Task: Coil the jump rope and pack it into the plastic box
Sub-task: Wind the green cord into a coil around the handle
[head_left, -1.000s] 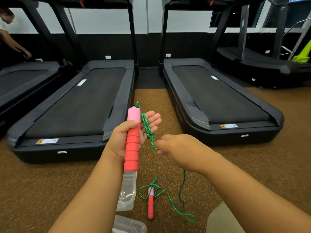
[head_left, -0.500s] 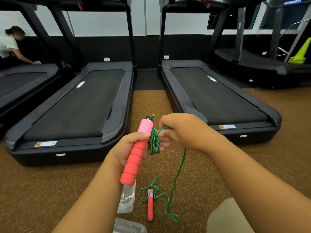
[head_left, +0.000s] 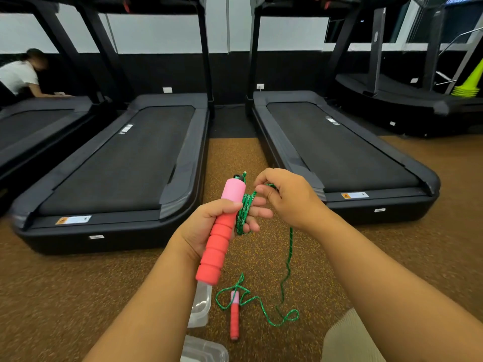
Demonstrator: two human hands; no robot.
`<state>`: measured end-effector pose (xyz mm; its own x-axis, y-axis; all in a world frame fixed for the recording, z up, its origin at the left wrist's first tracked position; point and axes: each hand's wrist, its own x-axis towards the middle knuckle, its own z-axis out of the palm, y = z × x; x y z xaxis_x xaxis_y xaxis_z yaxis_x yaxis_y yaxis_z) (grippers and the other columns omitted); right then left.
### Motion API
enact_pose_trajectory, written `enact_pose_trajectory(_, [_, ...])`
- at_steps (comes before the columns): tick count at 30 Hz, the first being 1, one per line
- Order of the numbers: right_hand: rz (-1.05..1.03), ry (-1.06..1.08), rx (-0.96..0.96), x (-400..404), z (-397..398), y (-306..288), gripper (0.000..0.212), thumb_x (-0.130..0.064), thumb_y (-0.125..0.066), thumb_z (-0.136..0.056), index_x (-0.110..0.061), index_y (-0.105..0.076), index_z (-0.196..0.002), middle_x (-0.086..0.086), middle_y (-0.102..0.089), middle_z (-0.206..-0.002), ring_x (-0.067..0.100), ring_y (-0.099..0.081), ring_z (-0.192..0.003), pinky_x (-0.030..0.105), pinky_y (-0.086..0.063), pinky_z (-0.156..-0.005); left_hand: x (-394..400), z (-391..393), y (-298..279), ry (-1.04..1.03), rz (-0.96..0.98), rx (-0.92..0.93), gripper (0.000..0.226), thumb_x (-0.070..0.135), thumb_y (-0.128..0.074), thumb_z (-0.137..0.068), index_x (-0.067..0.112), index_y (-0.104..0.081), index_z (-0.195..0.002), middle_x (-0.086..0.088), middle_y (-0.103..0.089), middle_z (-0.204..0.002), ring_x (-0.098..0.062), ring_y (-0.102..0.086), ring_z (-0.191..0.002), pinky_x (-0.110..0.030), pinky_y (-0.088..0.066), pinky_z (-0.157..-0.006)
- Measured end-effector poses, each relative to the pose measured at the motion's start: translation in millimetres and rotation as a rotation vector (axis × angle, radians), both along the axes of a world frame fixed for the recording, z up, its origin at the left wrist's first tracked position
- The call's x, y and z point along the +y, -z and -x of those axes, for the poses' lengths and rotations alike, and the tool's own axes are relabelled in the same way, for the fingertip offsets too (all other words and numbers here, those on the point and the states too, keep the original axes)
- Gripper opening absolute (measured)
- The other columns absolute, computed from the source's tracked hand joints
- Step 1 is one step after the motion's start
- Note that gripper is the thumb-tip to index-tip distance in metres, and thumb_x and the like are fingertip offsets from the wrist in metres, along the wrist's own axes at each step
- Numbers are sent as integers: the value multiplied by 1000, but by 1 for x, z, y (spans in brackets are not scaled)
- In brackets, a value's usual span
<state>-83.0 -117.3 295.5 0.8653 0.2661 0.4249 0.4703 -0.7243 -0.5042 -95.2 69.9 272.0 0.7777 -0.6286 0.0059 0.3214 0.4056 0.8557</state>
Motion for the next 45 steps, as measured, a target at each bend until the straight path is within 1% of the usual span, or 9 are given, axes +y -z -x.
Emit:
enact_pose_trajectory(7, [-57, 8, 30, 3, -1, 1, 7, -23, -55, -95, -27, -61, -93, -7, -66, -88, 11, -59, -87, 36, -50, -79, 1, 1, 1, -29, 21, 16, 76, 24, -80, -59, -9, -52, -121, -26, -69, -97, -21, -62, -62, -28, -51, -67])
enact_pose_trajectory(11, [-70, 47, 12, 2, -3, 0, 8, -22, -55, -95, -25, -63, -94, -4, -63, -93, 14, -57, -89, 33, -48, -78, 3, 6, -4, 29, 3, -14, 66, 27, -76, -63, -4, -61, -119, -25, -68, -101, -19, -61, -61, -26, -50, -65])
enact_pose_trajectory(19, [-76, -6, 110, 9, 5, 13, 10, -8, -48, -91, -13, -57, -89, 0, -59, -86, 17, -53, -78, 29, -43, -64, 0, 5, -14, 72, 186, -8, 49, 16, -69, -70, -2, -66, -115, -23, -67, -115, -31, -67, -101, -37, -50, -93])
enact_pose_trajectory(26, [-4, -25, 76, 21, 7, 17, 17, -22, -52, -96, -14, -60, -109, 2, -62, -103, 19, -57, -94, 31, -45, -78, 0, -4, -28, -90, 245, -9, 89, 16, -77, -61, -9, -39, -138, -30, -49, -137, -37, -55, -122, -42, -37, -107])
enact_pose_trajectory(29, [135, -62, 46, 21, 10, 15, 17, -25, -50, -97, -14, -59, -106, 3, -58, -96, 21, -55, -89, 42, -48, -80, 4, -9, -32, -136, 237, -29, 94, 17, -78, -60, -7, -36, -140, -29, -45, -142, -39, -42, -133, -42, -33, -110])
enact_pose_trajectory(33, [301, -128, 16, 18, 14, 8, 19, -30, -47, -98, -13, -56, -102, -1, -53, -92, 22, -53, -88, 39, -46, -78, 10, -14, -33, -211, 179, -33, 95, 18, -81, -57, -5, -39, -139, -27, -49, -139, -37, -45, -131, -43, -34, -110])
enact_pose_trajectory(40, [371, -210, -63, 11, 16, -15, 17, -30, -53, -96, -19, -60, -106, -12, -47, -93, 12, -49, -89, 34, -46, -82, 11, -15, -20, -259, 86, 46, 96, 12, -83, -51, -5, -42, -136, -26, -55, -133, -34, -54, -124, -39, -46, -102])
enact_pose_trajectory(42, [335, -208, -69, 10, 15, -20, 17, -28, -55, -95, -19, -62, -107, -13, -46, -94, 8, -47, -89, 34, -45, -82, 10, -13, -17, -261, 42, 76, 78, 6, -71, -62, -4, -44, -135, -22, -64, -122, -26, -68, -104, -30, -58, -82])
enact_pose_trajectory(45, [338, -167, -71, 8, 12, -24, 15, -28, -53, -96, -18, -61, -103, -7, -53, -92, 14, -52, -87, 33, -44, -77, 6, -8, -18, -251, -42, 48, 47, 6, -52, -76, -1, -55, -122, -13, -74, -92, -14, -72, -67, -16, -53, -50])
